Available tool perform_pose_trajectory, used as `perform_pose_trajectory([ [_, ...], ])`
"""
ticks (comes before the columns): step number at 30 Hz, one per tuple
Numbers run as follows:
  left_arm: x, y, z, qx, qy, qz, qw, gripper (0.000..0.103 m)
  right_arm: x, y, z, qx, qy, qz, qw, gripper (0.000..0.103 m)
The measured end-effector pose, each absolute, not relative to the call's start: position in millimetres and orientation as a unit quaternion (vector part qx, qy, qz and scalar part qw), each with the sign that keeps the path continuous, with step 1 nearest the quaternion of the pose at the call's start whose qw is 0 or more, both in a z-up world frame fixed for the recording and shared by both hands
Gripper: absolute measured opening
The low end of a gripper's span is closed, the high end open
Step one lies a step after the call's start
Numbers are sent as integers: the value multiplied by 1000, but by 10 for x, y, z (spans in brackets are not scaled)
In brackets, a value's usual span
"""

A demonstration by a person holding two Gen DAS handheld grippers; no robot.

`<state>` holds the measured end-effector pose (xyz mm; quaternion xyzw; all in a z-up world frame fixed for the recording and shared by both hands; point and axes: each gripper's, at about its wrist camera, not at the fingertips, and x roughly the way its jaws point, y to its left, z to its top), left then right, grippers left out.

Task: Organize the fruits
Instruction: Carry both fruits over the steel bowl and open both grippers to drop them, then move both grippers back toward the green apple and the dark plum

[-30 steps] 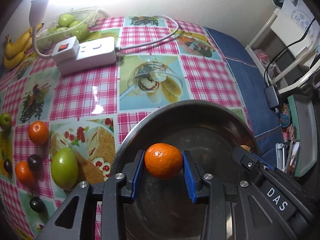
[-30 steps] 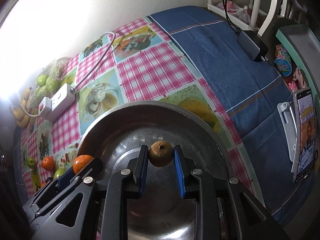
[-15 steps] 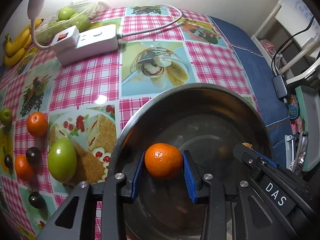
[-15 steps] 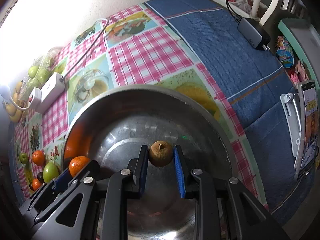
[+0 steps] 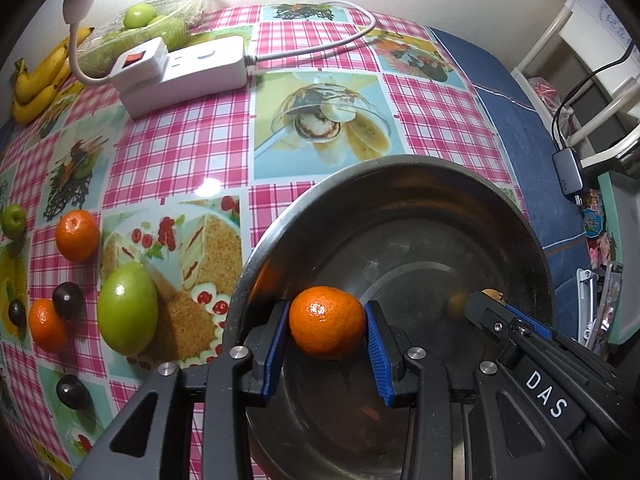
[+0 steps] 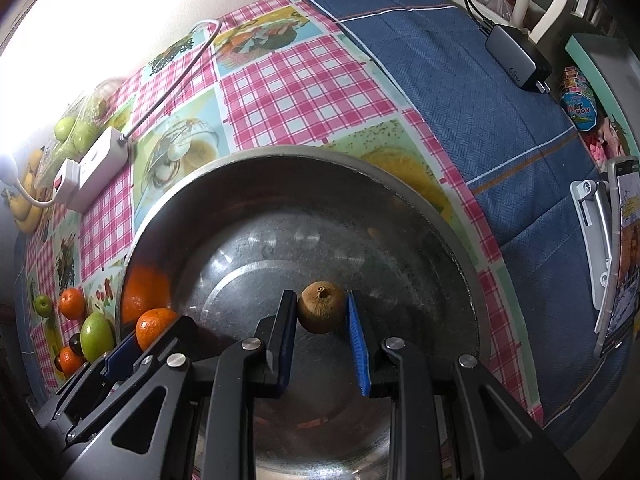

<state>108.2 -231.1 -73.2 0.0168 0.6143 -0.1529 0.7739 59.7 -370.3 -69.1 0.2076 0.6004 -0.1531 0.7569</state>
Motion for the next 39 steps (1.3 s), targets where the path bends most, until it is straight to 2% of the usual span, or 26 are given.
perform_pose_trajectory([
  [23,1015,-2186,-328,-8,584,-158,796,46,481,-3828,-153,201,552,-162,793,30],
  [32,1086,-1950,-307,-20,584,-118,803,56,495,-3823,-168,196,557,-163,790,30],
  [34,1105,-1895,-318,-18,586,-103,803,63,515,-3808,-192,186,565,-168,786,46],
  [35,1108,-1869,-320,-16,586,-97,804,64,526,-3796,-207,180,566,-170,786,60],
  [39,1125,-1792,-347,-12,585,-75,807,78,557,-3762,-256,166,574,-167,785,63],
])
